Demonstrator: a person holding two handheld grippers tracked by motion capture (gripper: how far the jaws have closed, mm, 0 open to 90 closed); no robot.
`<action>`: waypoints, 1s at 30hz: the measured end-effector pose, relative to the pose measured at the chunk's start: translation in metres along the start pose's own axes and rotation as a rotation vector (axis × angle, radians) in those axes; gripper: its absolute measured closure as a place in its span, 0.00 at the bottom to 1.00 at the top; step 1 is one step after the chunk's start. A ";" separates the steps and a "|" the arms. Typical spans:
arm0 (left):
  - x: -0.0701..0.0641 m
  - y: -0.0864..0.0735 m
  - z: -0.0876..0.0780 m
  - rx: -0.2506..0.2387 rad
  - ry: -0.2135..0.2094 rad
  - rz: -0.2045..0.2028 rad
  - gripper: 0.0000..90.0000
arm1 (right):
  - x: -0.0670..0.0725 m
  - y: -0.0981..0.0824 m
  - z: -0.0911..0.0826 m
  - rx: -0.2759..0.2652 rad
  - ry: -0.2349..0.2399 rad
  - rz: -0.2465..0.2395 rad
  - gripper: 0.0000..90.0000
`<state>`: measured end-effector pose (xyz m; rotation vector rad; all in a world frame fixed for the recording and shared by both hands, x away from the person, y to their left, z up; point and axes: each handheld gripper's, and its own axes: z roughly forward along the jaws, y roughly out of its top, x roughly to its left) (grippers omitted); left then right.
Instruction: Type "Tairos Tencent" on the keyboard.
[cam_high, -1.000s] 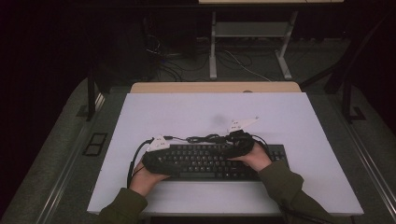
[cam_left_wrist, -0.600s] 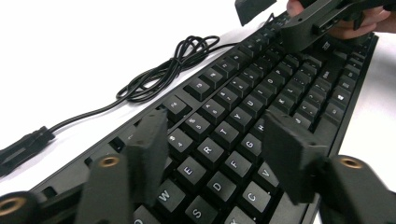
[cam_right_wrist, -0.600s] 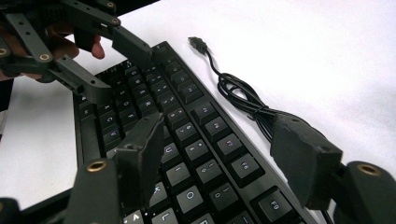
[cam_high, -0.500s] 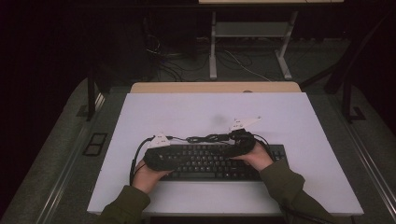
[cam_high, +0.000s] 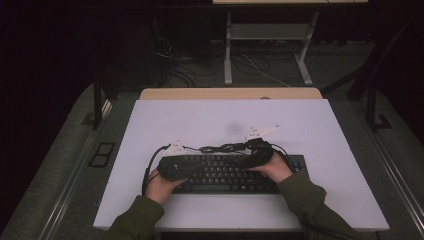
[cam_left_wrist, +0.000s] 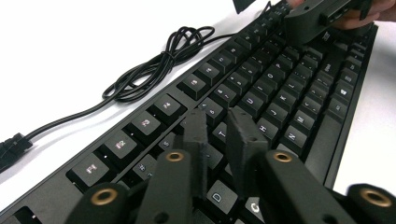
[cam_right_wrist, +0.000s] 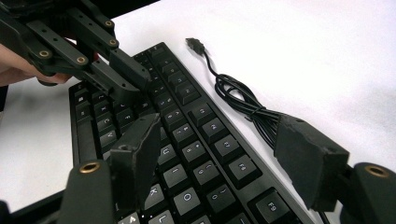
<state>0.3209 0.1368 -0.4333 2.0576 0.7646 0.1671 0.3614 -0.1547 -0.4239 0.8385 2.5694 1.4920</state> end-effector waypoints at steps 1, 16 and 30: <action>0.000 0.000 0.000 0.004 -0.001 -0.002 0.88 | 0.000 0.000 0.000 0.001 0.000 0.000 0.35; 0.001 0.001 0.006 0.040 -0.005 -0.007 0.99 | 0.001 0.000 0.000 0.000 -0.001 0.002 0.35; 0.002 0.000 0.008 0.049 -0.005 -0.008 0.99 | 0.001 0.000 0.000 0.000 -0.003 0.000 0.35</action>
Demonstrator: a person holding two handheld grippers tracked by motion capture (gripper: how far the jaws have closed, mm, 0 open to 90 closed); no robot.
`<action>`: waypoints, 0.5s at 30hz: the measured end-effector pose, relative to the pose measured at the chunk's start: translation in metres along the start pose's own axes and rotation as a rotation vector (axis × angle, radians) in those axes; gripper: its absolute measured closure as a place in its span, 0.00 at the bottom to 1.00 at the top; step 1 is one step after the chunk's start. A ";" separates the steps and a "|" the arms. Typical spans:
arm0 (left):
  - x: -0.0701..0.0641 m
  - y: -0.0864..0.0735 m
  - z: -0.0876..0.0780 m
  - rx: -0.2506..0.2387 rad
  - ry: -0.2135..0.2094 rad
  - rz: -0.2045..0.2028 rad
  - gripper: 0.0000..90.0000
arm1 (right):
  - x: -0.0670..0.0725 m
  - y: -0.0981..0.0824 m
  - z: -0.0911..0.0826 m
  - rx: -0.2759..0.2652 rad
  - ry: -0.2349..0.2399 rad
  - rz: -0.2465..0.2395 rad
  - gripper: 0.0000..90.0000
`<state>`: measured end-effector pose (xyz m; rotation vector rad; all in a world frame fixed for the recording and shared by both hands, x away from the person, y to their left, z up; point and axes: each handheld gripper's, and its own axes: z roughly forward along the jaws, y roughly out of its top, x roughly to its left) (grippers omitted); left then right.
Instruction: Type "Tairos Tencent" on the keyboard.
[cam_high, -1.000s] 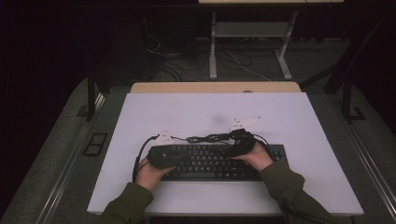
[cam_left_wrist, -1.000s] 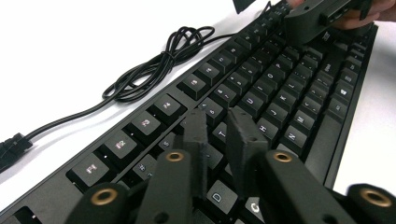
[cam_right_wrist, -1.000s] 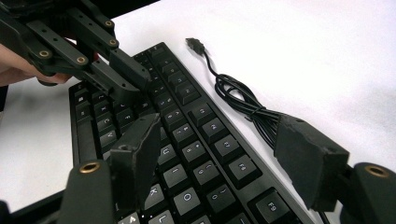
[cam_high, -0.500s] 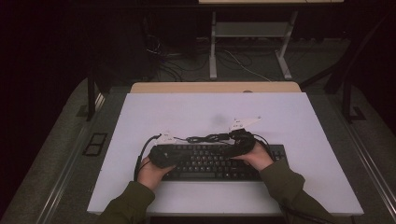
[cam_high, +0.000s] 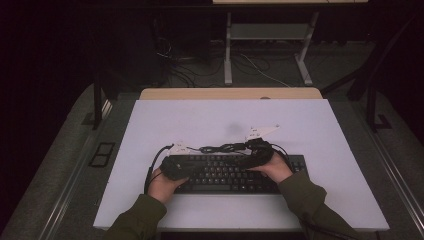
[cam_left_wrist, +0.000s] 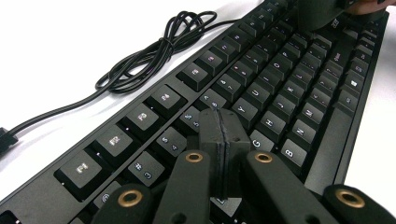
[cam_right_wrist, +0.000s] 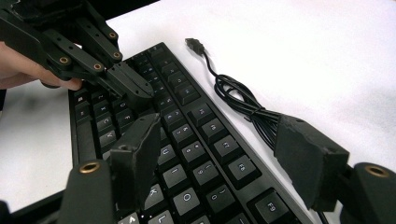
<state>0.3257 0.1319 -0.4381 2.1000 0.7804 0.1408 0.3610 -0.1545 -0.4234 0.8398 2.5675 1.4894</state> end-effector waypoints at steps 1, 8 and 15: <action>0.000 0.000 0.000 0.001 -0.001 -0.001 0.99 | 0.000 0.000 0.000 0.000 0.000 0.001 0.35; 0.001 0.000 0.002 0.015 -0.003 -0.004 0.99 | 0.000 0.000 0.000 0.000 -0.001 0.001 0.35; 0.000 0.000 0.001 0.010 -0.002 -0.004 0.99 | 0.000 0.000 0.000 -0.001 -0.001 0.000 0.35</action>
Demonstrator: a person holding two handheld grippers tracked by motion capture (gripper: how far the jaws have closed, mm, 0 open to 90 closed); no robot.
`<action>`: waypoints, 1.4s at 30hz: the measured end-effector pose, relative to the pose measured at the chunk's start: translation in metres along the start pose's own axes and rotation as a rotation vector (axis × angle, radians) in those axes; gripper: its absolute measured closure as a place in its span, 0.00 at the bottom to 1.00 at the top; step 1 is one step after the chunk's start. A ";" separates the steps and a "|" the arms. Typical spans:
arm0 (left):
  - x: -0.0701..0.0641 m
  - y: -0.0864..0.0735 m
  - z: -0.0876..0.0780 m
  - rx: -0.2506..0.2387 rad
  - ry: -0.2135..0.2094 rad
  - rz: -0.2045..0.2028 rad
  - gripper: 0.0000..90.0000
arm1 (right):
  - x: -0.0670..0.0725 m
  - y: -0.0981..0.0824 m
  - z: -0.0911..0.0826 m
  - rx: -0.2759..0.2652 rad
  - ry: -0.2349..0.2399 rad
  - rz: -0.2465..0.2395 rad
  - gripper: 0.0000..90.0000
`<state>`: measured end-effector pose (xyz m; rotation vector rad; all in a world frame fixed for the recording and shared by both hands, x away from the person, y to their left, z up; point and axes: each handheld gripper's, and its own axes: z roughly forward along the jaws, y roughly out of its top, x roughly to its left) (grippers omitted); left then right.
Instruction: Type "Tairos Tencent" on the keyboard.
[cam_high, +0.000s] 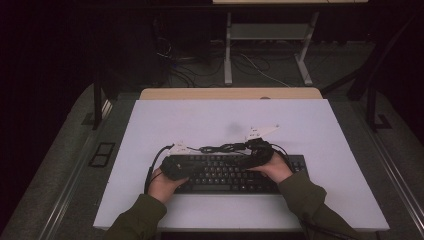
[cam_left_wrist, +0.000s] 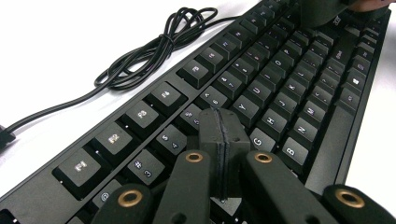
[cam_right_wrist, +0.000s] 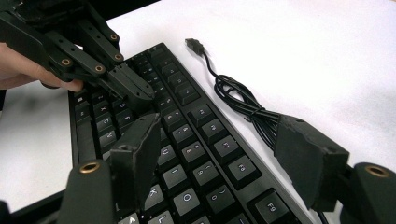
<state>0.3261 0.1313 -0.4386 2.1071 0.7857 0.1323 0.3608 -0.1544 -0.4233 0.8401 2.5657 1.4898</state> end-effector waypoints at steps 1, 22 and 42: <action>0.000 0.000 0.000 -0.002 -0.001 0.001 0.99 | 0.000 0.000 0.000 0.000 0.000 0.000 0.35; -0.004 0.002 -0.012 -0.037 0.000 0.007 0.97 | -0.001 0.000 -0.001 -0.002 -0.002 -0.003 0.35; 0.000 -0.009 -0.029 -0.057 0.021 -0.007 0.70 | 0.003 -0.001 -0.002 0.010 0.002 -0.011 0.43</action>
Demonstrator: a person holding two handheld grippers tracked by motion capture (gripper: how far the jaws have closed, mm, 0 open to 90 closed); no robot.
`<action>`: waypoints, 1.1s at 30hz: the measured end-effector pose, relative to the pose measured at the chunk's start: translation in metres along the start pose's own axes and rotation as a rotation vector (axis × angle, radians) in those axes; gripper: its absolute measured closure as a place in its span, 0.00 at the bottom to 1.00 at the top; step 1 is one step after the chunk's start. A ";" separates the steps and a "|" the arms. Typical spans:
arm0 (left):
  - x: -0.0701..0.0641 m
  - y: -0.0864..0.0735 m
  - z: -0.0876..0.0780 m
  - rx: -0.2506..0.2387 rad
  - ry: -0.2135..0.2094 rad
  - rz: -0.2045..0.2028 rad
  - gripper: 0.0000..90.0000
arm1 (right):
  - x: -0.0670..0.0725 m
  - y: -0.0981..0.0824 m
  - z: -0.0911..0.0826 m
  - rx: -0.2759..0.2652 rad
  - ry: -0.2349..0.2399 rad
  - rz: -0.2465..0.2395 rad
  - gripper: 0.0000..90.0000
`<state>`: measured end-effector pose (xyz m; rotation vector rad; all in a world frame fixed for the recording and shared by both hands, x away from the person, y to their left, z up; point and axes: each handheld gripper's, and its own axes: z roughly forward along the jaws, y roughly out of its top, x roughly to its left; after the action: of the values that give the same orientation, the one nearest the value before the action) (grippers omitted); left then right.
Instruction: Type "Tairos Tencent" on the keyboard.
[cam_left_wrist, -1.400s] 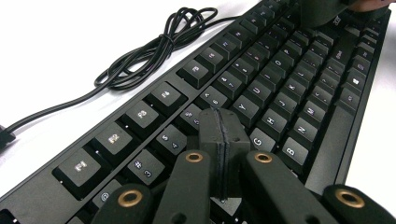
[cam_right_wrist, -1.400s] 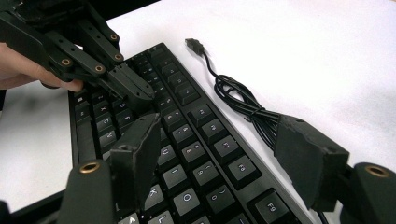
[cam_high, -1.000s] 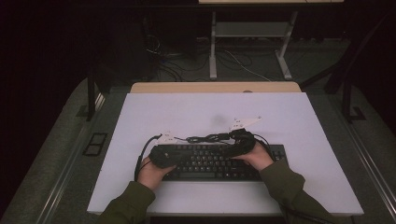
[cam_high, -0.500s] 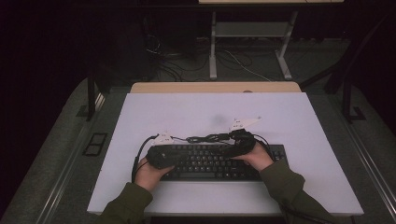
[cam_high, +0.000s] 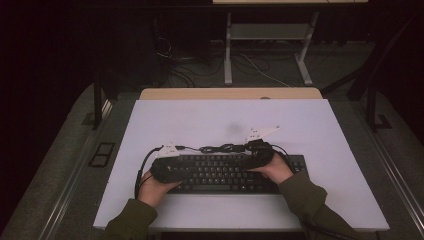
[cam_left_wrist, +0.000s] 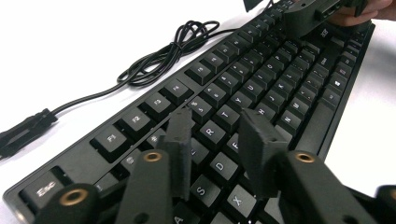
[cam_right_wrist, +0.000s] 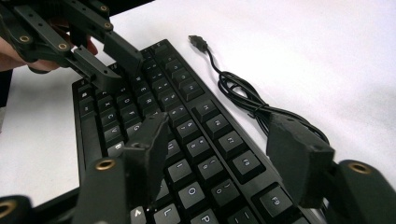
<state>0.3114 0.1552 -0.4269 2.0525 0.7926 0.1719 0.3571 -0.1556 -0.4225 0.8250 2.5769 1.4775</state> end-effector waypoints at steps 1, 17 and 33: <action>0.000 0.000 -0.001 0.000 0.001 -0.004 0.68 | 0.000 0.000 0.000 0.002 0.001 -0.001 0.44; 0.002 -0.004 -0.002 -0.020 0.014 -0.005 0.37 | 0.001 -0.003 -0.005 0.030 0.025 -0.014 0.69; 0.004 -0.005 -0.002 -0.032 0.027 -0.002 0.25 | 0.003 -0.005 -0.003 0.088 0.071 -0.061 0.99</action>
<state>0.3111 0.1611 -0.4301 2.0232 0.8040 0.2105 0.3516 -0.1586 -0.4248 0.7081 2.7102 1.4119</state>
